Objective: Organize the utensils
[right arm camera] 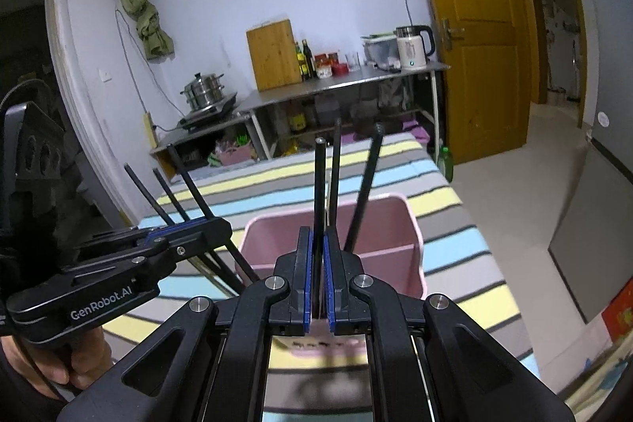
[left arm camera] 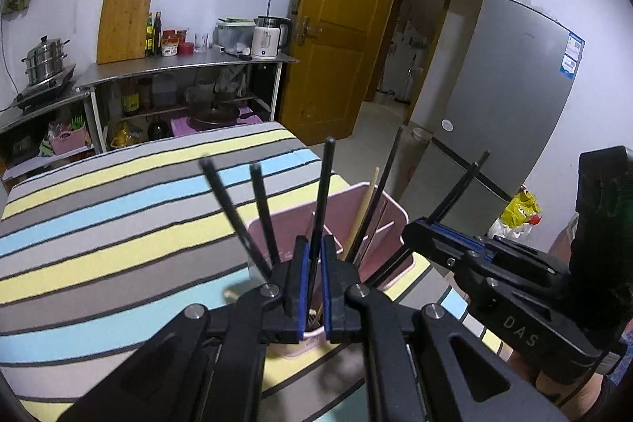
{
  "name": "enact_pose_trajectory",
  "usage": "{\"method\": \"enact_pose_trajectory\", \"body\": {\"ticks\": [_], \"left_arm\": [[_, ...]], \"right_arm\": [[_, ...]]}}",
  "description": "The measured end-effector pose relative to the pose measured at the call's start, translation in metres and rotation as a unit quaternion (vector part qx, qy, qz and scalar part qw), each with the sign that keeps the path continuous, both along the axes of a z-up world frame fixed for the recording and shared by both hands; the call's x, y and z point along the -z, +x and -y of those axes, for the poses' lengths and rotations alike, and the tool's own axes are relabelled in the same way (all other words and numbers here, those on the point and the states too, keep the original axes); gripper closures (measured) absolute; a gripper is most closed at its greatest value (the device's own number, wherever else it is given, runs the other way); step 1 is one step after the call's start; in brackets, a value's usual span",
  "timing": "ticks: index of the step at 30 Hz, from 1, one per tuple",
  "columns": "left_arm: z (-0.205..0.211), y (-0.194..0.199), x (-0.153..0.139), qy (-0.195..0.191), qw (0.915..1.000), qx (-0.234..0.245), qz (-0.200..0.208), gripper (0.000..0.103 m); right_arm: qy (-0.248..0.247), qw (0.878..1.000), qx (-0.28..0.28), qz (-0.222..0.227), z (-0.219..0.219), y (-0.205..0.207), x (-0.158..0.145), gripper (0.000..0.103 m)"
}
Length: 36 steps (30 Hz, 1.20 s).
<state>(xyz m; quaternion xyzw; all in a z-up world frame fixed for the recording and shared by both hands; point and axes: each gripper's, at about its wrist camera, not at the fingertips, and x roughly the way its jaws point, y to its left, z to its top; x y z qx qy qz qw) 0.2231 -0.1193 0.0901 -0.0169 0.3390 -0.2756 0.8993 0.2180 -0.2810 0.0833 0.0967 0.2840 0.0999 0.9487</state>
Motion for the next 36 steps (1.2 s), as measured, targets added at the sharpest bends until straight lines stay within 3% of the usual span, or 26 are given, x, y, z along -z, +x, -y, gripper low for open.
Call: {"method": "enact_pose_trajectory", "body": {"ticks": [8,13,20,30,36], "left_arm": [[-0.015,-0.010,-0.006,-0.014,0.9998,-0.013,-0.001,0.093],[-0.024,-0.021,-0.007,-0.017,0.9996,-0.023,0.005,0.084],[-0.038,-0.042,-0.006,-0.023,0.9992,-0.028,0.016,0.084],[-0.044,-0.077,0.014,-0.011,0.9987,-0.028,0.042,0.072],[-0.051,-0.105,0.027,-0.010,0.9976,-0.031,0.060,0.071]], "right_arm": [[-0.005,1.000,0.005,0.017,0.002,-0.017,-0.011,0.093],[0.000,1.000,0.015,0.024,0.005,-0.031,-0.017,0.087],[-0.005,0.999,0.015,0.031,0.002,-0.054,-0.018,0.085],[-0.020,0.999,0.012,0.036,-0.013,-0.092,-0.001,0.083],[-0.032,0.999,0.004,0.040,-0.026,-0.116,0.014,0.083]]}}
